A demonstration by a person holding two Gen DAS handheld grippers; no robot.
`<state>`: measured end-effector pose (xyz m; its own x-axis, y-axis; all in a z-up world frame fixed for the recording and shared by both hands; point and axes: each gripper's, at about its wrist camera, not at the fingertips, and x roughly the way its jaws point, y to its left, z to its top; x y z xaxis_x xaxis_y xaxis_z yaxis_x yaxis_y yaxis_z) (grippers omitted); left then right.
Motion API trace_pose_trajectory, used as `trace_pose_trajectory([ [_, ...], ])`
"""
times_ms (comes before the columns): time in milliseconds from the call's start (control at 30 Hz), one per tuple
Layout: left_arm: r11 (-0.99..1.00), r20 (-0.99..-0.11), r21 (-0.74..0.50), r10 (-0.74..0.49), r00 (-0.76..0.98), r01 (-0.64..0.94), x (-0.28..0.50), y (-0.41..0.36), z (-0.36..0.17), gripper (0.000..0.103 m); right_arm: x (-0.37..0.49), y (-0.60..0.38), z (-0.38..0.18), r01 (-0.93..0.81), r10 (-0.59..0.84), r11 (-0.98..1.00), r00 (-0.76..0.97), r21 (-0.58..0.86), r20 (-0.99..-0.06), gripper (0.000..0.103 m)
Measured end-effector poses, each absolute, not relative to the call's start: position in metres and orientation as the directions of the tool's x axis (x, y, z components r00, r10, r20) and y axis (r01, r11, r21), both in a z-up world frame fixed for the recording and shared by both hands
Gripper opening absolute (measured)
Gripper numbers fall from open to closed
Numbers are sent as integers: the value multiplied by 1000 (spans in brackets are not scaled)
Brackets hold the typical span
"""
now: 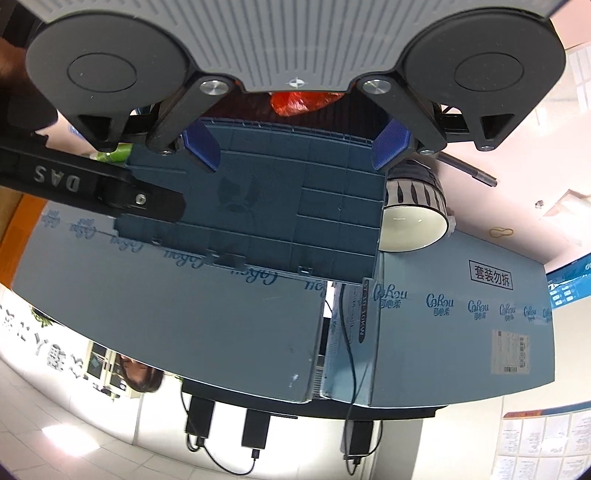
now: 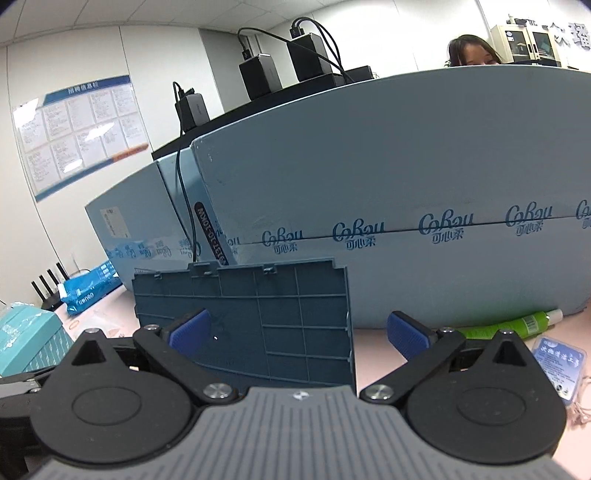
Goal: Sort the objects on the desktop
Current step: 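Raise both open grippers out of the box past its lid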
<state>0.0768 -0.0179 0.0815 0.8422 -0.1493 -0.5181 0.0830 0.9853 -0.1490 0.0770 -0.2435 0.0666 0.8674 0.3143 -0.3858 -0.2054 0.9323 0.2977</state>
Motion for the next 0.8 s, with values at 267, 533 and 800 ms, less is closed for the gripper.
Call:
trace_pose_trajectory([
  [267, 983, -516, -171, -144, 845, 63, 86, -15, 76, 88, 79, -251, 62, -283, 404, 881, 867, 378, -292, 103],
  [533, 982, -515, -178, -148, 845, 63, 87, -14, 74, 88, 85, -251, 60, -318, 455, 851, 844, 418, -284, 103],
  [800, 982, -518, -178, -143, 843, 57, 87, -15, 75, 88, 82, -251, 60, -326, 476, 833, 835, 448, -277, 103],
])
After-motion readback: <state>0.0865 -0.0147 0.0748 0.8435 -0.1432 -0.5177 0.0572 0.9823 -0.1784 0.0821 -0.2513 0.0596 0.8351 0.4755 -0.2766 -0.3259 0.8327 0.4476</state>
